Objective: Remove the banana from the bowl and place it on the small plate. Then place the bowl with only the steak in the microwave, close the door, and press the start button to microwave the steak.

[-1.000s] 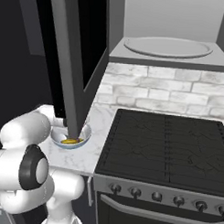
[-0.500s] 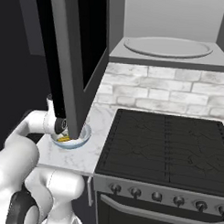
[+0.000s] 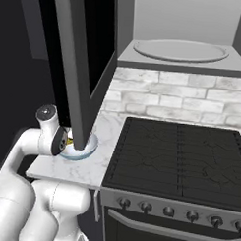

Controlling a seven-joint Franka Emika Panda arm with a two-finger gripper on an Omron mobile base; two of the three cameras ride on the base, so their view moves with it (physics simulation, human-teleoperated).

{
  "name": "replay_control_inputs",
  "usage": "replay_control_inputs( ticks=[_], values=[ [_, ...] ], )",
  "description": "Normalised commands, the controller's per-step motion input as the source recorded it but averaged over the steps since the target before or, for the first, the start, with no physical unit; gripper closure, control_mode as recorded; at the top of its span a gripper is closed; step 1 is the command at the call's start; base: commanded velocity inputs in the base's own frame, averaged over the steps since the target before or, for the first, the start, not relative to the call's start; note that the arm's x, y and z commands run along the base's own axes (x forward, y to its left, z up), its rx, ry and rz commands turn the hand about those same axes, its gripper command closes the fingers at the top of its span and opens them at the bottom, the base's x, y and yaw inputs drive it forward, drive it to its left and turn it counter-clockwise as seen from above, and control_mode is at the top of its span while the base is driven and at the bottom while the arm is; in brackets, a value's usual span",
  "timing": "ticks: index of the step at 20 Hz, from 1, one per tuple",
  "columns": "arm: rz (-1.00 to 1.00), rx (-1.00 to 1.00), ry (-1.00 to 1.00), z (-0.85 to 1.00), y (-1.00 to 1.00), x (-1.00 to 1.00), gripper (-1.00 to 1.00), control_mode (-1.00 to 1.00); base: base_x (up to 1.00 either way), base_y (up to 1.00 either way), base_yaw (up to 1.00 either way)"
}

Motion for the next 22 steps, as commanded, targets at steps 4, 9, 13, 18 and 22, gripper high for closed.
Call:
replay_control_inputs(
  ticks=[4, 9, 13, 18, 22],
  values=[
    [0.0, 0.01, -0.08, 0.53, 0.02, 0.42, 1.0, -1.0, 0.0, 0.0, 0.0],
    [0.0, 0.05, 0.05, 0.61, 0.38, 0.99, 1.0, -1.0, 0.0, 0.0, 0.0],
    [0.0, 0.05, 0.15, 0.28, 0.57, 1.0, 1.0, -1.0, 0.0, 0.0, 0.0],
    [-0.05, 0.01, 0.16, -0.11, 0.39, 0.83, 1.0, -1.0, 0.0, 0.0, 0.0],
    [-0.1, 0.0, 0.15, -0.56, 0.17, 0.64, 1.0, -1.0, 0.0, 0.0, 0.0]
  ],
)
